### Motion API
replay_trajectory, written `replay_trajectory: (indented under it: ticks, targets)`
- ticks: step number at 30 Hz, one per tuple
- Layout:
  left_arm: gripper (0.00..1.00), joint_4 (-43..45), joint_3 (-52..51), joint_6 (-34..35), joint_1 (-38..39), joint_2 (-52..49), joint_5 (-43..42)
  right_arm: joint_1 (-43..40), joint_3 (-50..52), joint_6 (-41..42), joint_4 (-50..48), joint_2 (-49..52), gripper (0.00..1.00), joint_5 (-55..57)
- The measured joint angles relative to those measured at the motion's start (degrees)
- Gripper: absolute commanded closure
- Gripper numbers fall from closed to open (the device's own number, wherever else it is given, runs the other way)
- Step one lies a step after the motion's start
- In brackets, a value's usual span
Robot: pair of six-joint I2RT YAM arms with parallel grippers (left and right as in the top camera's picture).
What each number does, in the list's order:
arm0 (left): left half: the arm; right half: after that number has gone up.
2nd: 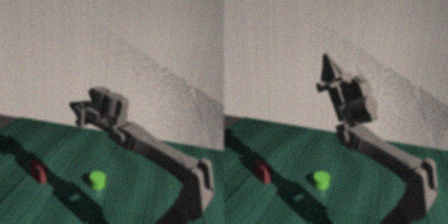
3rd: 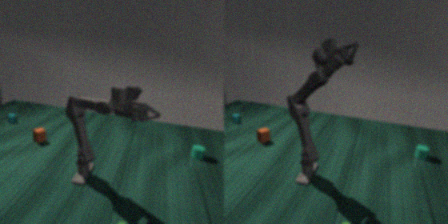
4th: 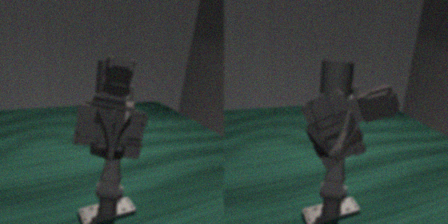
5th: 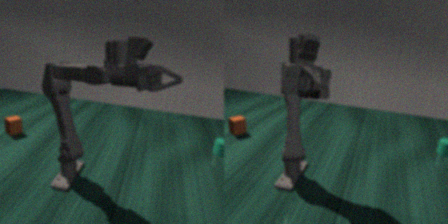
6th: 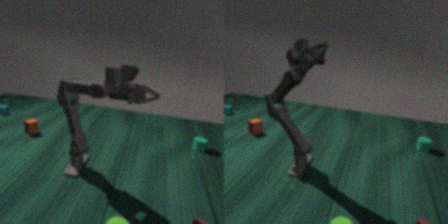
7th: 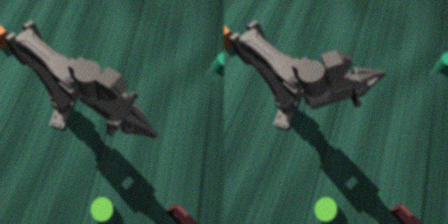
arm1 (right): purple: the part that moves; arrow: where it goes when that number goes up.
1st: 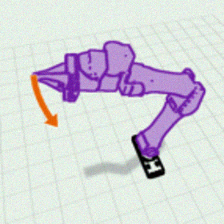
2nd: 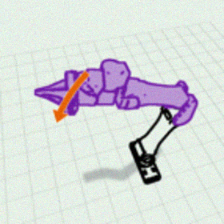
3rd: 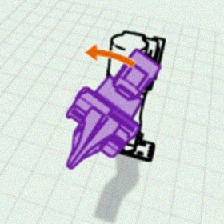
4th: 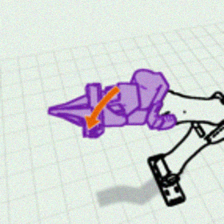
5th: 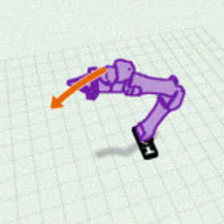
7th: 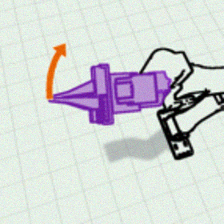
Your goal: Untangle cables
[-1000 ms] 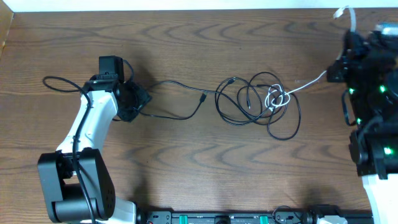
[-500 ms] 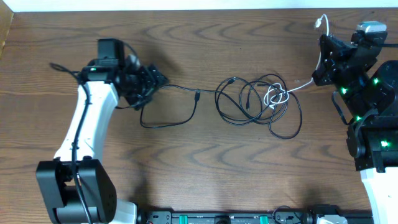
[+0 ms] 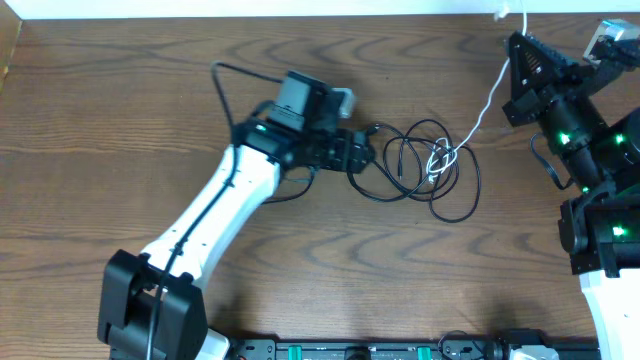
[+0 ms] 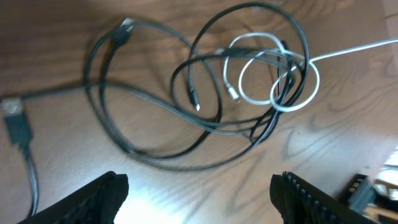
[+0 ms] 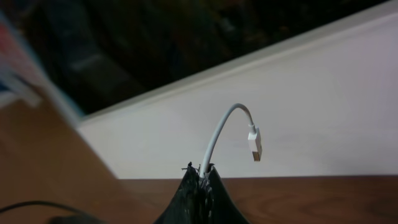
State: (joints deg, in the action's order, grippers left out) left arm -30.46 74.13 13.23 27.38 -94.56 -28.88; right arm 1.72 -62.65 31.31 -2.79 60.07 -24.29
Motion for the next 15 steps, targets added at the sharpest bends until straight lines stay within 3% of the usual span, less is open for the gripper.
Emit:
replay_trajectory:
  ticks: [5,7,10,15]
  targets:
    - [0.21,4.2,0.0,4.5,2.1,0.0,2.6,0.0,0.0,2.6,-4.0,0.0,0.99,-4.3]
    - [0.21,5.0,0.0,8.9,2.1,0.0,3.4,0.0,0.0,2.9,-5.5,0.0,0.99,-6.4]
    - [0.34,5.2,0.0,18.5,2.0,-0.2,3.8,0.0,0.0,2.3,-7.8,0.0,0.99,-10.7]
    - [0.36,7.5,0.0,30.1,3.1,-2.5,3.9,0.0,0.0,-0.6,-8.9,0.0,0.99,-17.0]
